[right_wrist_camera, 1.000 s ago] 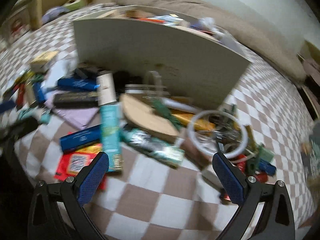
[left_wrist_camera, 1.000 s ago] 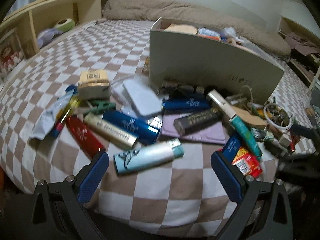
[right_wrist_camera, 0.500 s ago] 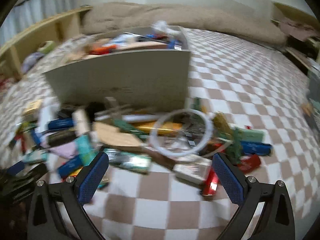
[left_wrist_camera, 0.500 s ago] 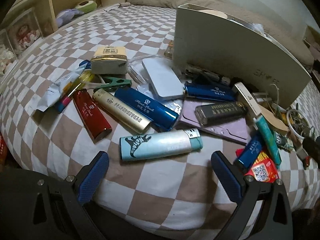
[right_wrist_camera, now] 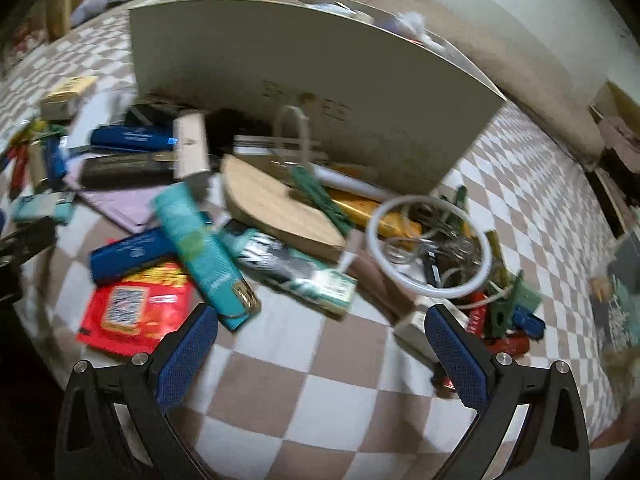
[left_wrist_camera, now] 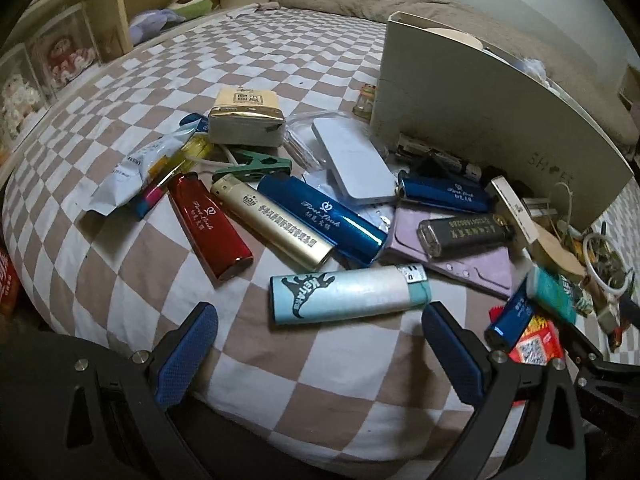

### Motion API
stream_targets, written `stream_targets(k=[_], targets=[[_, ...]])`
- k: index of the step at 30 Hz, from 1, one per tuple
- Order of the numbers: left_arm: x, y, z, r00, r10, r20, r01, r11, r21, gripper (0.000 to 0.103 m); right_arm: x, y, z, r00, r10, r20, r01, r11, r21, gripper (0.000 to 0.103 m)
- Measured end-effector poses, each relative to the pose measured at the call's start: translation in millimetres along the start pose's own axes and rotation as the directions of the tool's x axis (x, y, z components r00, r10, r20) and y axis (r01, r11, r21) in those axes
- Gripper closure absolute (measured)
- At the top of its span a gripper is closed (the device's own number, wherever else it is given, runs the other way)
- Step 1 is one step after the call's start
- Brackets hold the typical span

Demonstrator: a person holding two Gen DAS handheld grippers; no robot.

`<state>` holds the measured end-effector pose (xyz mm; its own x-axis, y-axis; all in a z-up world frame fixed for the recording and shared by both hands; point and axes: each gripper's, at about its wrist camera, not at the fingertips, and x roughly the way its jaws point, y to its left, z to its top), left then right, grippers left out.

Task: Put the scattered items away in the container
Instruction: 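Lower both tools toward the light-blue lighter and teal lighter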

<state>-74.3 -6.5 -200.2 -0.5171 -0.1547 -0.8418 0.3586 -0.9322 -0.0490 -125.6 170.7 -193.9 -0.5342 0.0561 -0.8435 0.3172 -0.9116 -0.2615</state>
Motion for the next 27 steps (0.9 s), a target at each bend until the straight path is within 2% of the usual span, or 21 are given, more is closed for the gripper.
stream_targets(k=[4, 6, 10, 15, 21, 25, 27], targets=[[1.4, -4.7, -0.4, 1.0, 0.027, 0.008, -0.027, 0.998, -0.052, 0.0, 5.6, -19.1, 0.6, 0.999, -0.042, -0.022, 0.044, 0.995, 0.092, 0.0], [3.8, -7.8, -0.1, 0.999, 0.051, 0.015, -0.049, 0.996, -0.07, 0.0, 7.0, -30.1, -0.1, 0.999, -0.036, -0.027, 0.039, 0.989, 0.143, 0.0], [7.6, -14.7, 1.3, 0.997, 0.069, 0.035, -0.066, 0.995, -0.078, 0.002, 6.6, -47.2, -2.4, 1.0, 0.007, -0.016, -0.004, 0.975, 0.221, 0.0], [6.9, -21.4, -4.5, 0.995, 0.07, 0.075, -0.067, 0.997, -0.035, 0.002, 1.9, -60.0, -4.4, 0.994, 0.108, 0.033, -0.113, 0.955, 0.273, 0.0], [-3.4, -20.6, -13.6, 0.991, 0.021, 0.135, -0.03, 0.997, 0.067, 0.025, -7.1, -58.3, -4.2, 0.968, 0.228, 0.103, -0.248, 0.924, 0.291, 0.0], [-10.7, -15.4, -16.1, 0.99, -0.05, 0.131, 0.033, 0.991, 0.128, 0.051, -7.8, -39.9, -6.8, 0.932, 0.344, 0.114, -0.363, 0.887, 0.285, 0.0], [-13.8, -12.8, -16.9, 0.989, -0.102, 0.111, 0.085, 0.985, 0.148, 0.057, -9.0, -27.9, -8.6, 0.93, 0.352, 0.109, -0.368, 0.888, 0.277, 0.0]])
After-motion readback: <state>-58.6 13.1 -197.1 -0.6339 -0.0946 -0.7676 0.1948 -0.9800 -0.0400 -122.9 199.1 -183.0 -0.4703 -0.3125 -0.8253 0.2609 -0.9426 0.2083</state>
